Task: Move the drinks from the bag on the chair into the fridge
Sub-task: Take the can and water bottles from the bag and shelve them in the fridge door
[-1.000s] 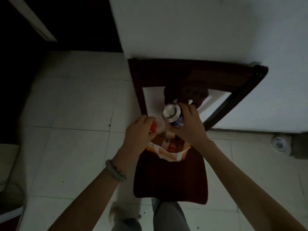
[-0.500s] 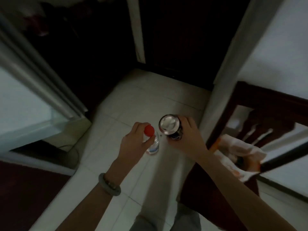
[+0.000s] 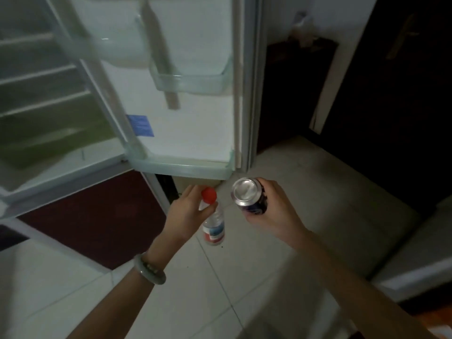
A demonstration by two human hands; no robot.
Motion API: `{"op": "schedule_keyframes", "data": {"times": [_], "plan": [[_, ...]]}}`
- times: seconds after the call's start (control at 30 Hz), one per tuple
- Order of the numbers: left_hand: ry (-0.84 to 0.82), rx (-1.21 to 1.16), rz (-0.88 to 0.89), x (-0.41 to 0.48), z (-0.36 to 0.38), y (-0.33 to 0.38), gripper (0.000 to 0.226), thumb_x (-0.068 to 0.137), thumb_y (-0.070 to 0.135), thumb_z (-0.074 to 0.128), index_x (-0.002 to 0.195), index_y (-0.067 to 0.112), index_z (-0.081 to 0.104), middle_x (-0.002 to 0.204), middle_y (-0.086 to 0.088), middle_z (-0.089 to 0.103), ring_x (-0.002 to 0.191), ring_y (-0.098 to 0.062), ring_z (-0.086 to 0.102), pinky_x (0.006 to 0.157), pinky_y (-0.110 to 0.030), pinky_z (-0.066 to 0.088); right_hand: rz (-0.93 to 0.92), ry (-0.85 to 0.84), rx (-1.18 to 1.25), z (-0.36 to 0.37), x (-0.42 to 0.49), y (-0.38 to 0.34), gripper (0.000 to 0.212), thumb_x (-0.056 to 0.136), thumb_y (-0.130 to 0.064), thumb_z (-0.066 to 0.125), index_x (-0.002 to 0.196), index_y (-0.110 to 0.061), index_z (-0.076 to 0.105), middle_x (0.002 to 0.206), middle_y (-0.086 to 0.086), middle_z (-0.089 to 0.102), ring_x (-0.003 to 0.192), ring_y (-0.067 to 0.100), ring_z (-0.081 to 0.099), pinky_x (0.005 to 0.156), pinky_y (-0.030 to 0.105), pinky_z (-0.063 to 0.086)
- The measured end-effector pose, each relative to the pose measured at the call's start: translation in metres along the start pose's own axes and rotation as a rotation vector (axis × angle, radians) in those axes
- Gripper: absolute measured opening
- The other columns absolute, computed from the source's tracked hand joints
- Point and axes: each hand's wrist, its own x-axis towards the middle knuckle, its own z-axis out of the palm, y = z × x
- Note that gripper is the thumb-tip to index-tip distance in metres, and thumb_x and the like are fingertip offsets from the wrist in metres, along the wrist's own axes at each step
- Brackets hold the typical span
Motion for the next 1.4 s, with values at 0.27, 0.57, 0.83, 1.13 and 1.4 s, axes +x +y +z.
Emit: {"op": "schedule_keyframes", "data": {"times": [0.27, 0.57, 0.83, 1.13, 1.4], "plan": [[0.175, -0.129, -0.079, 0.074, -0.052, -0.047, 0.034, 0.076, 0.026, 0.075, 0.105, 0.016, 0.061, 0.1, -0.004, 0.065, 0.085, -0.016, 0.064, 0.076, -0.036, 0.054, -0.154, 0.104, 0.066, 0.008, 0.083, -0.024, 0.065, 0.06, -0.02, 0.081, 0.117, -0.016, 0.052, 0.109, -0.004, 0.052, 0.104, 0.022, 0.056, 0.084, 0.037, 0.049], [0.257, -0.293, -0.022, 0.191, -0.047, -0.058, 0.033, 0.077, 0.019, 0.074, 0.106, 0.013, 0.059, 0.104, -0.004, 0.059, 0.093, -0.016, 0.061, 0.079, -0.03, 0.055, -0.152, 0.119, 0.118, 0.003, 0.171, -0.007, 0.06, 0.059, -0.021, 0.082, 0.111, -0.021, 0.053, 0.106, -0.003, 0.056, 0.1, 0.011, 0.055, 0.082, 0.018, 0.044], [0.09, -0.242, 0.021, 0.232, -0.001, -0.082, 0.034, 0.075, 0.026, 0.075, 0.103, 0.013, 0.06, 0.101, -0.003, 0.062, 0.087, -0.012, 0.06, 0.082, -0.023, 0.052, -0.071, 0.149, 0.109, 0.011, 0.193, 0.018, 0.065, 0.057, -0.027, 0.081, 0.116, -0.024, 0.051, 0.108, -0.006, 0.054, 0.105, 0.016, 0.055, 0.086, 0.032, 0.048], [-0.056, -0.301, 0.072, 0.241, 0.028, -0.094, 0.033, 0.074, 0.026, 0.076, 0.102, 0.015, 0.061, 0.099, -0.001, 0.063, 0.088, -0.013, 0.061, 0.083, -0.032, 0.053, -0.017, 0.253, 0.08, 0.019, 0.185, 0.001, 0.057, 0.059, -0.034, 0.075, 0.11, -0.037, 0.05, 0.104, -0.025, 0.055, 0.096, 0.007, 0.059, 0.081, 0.025, 0.05], [-0.176, -0.269, 0.111, 0.248, 0.024, -0.09, 0.035, 0.08, 0.031, 0.07, 0.109, 0.017, 0.056, 0.107, -0.004, 0.061, 0.088, -0.014, 0.059, 0.082, -0.033, 0.052, 0.066, 0.382, 0.08, -0.005, 0.176, -0.035, 0.059, 0.061, -0.006, 0.083, 0.106, -0.032, 0.056, 0.101, -0.011, 0.063, 0.094, -0.002, 0.058, 0.077, 0.006, 0.041]]}}
